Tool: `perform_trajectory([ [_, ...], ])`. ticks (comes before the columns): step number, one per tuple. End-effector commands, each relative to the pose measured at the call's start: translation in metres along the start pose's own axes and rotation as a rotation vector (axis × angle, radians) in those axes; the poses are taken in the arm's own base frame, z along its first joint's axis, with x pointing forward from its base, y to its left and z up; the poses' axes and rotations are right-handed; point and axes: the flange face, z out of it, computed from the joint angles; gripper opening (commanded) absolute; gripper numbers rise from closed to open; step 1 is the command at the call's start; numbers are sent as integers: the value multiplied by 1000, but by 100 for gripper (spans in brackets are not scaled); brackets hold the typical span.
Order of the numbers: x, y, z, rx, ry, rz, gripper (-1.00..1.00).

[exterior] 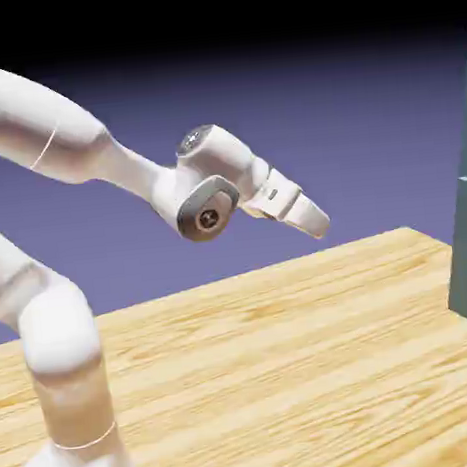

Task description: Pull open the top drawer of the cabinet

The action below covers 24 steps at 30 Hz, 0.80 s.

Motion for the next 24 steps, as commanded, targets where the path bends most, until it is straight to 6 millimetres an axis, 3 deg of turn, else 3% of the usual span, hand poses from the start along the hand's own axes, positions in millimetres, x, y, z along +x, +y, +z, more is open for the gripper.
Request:
perform_trajectory([
  [1,6,-11,2,3,15,-38,0],
  [13,62,-130,31,59,183,-473,0],
  [24,97,-204,71,123,336,-818,0],
])
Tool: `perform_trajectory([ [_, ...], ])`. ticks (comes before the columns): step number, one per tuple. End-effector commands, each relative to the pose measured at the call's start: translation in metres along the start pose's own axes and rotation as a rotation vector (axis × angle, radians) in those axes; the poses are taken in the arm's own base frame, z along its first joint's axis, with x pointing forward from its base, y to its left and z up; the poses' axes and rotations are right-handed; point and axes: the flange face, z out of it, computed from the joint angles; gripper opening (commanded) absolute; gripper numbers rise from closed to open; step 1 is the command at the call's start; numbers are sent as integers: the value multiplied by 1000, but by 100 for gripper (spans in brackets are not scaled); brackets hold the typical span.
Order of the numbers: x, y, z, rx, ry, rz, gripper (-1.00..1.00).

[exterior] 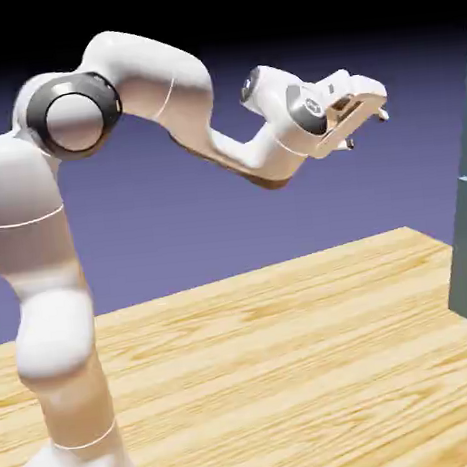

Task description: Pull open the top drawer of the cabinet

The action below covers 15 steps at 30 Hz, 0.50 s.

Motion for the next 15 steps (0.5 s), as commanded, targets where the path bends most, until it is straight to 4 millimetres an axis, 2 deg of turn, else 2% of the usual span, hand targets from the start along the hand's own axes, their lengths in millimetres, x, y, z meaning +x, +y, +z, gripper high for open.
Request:
perform_trajectory([
  [1,4,-1,6,4,15,-28,0],
  [8,26,3,43,18,120,-211,0],
  [15,38,27,79,-1,220,-368,0],
])
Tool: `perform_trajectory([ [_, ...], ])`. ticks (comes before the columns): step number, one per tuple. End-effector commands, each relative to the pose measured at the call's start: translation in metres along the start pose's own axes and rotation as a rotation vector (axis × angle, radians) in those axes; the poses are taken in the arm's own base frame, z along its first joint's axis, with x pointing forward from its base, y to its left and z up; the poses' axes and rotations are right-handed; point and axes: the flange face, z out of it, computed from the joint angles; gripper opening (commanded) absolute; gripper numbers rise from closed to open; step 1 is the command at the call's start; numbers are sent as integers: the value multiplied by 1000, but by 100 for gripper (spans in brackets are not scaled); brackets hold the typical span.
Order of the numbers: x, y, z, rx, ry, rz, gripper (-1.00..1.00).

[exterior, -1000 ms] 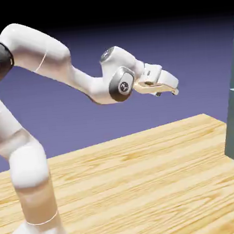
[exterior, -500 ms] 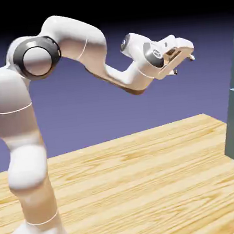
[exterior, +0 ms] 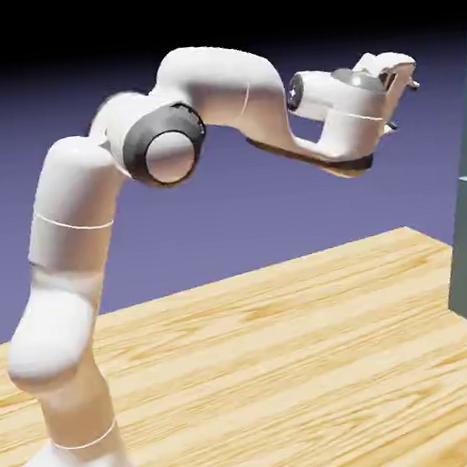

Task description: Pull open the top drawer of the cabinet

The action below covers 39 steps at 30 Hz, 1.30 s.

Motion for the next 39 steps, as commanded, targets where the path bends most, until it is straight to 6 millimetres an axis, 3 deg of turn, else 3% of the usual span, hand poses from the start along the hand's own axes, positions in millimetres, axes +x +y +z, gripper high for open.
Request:
perform_trajectory([
  [1,-2,5,5,-6,12,-21,0],
  [9,-31,59,39,-84,88,-179,0],
  [16,-77,124,60,-194,107,-302,0],
  [28,-54,107,80,-196,145,-314,0],
  [39,-50,114,95,-202,140,-311,0],
])
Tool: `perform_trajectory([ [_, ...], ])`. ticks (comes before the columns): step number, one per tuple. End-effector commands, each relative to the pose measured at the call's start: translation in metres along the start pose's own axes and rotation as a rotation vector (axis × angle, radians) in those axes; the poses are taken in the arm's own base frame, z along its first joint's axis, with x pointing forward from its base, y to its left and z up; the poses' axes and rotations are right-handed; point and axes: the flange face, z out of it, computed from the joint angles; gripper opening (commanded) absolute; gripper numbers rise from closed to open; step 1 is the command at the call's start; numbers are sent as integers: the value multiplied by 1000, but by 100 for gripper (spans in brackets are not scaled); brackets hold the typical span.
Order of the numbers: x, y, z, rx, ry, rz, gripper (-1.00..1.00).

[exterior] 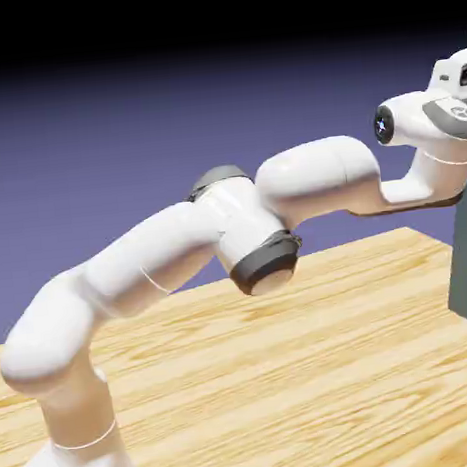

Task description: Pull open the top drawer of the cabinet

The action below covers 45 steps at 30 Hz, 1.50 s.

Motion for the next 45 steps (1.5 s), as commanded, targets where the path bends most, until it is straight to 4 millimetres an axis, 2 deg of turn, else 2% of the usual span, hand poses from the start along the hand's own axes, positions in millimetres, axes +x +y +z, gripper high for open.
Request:
perform_trajectory([
  [1,-2,1,1,0,-2,1,0],
  [10,-26,9,13,12,-31,6,0],
  [11,-26,9,13,12,-31,6,-100],
  [34,-25,9,-26,12,-31,7,-100],
  [39,-25,10,-43,12,-31,7,-100],
  [45,-24,10,-73,12,-31,6,-100],
])
